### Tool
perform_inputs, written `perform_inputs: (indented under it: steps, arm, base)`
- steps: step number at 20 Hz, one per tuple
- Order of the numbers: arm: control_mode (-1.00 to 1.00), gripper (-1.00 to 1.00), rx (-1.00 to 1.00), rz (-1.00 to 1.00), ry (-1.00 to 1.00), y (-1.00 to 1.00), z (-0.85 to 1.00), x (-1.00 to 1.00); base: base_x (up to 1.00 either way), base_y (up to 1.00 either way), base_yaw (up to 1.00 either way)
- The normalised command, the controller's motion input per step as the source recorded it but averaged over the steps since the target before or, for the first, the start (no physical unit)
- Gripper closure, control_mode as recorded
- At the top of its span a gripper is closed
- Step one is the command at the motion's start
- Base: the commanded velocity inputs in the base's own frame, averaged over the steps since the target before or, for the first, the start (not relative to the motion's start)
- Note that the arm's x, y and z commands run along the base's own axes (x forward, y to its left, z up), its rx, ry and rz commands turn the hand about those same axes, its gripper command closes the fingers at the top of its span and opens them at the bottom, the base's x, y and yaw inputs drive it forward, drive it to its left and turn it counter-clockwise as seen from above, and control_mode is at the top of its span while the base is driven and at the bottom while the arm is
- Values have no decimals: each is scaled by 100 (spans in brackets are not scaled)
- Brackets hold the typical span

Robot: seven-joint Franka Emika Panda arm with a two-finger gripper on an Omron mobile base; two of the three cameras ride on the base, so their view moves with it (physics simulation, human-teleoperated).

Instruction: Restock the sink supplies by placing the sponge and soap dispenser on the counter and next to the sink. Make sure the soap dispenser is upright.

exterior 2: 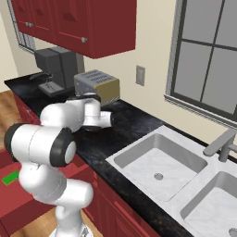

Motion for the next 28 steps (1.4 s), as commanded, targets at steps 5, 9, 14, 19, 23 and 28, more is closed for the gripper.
perform_inputs:
  steps: [5, 9, 14, 19, 23, 28]
  arm:
    - [-100, 100, 9, 0, 0, -61, -5, 44]
    - [-100, 100, 12, 0, -11, -56, -21, 16]
    - [-100, 100, 5, 0, -7, -79, -2, 0]
    - [-100, 100, 3, 0, 0, -80, -3, 0]
    - [-100, 100, 4, 0, 0, -55, -36, 0]
    - [-100, 100, 6, 0, -1, -43, -33, 0]
  base:
    - [0, 0, 0]
    - [0, 0, 0]
    - [0, 0, 0]
    - [0, 0, 0]
    - [0, 0, 0]
    - [0, 0, 0]
